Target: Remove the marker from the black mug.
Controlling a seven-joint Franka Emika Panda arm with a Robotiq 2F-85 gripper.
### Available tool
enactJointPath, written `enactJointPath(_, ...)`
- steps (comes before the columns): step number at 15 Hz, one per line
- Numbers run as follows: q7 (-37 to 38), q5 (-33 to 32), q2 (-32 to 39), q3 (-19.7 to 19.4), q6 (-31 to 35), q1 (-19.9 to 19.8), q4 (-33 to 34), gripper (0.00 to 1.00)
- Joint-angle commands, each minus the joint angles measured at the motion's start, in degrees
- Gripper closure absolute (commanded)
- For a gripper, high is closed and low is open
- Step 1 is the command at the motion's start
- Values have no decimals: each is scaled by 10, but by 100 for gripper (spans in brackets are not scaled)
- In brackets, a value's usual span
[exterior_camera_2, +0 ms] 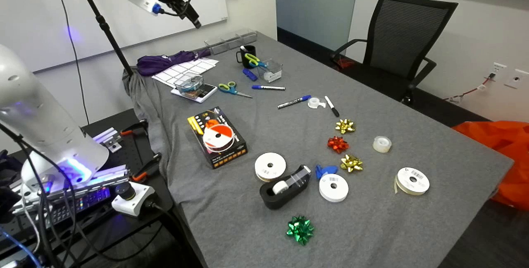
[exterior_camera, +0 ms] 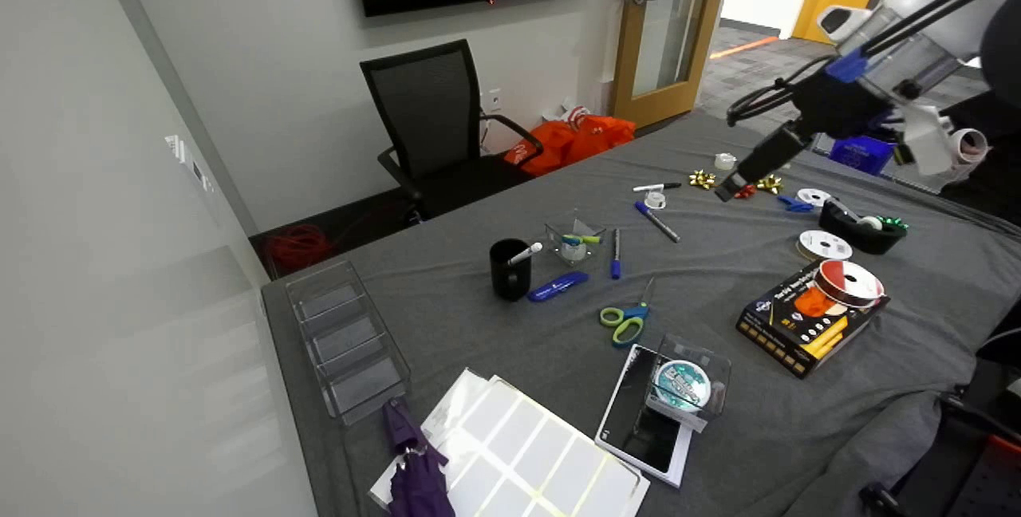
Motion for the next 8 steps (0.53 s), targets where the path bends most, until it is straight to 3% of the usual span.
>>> enactJointPath(1, 6, 0, 26, 9, 25, -5, 18, 0)
enactJointPath(4, 13, 0, 84, 19, 55, -11, 58, 0)
enactJointPath(8, 10, 16, 100, 24, 82, -1, 58, 0)
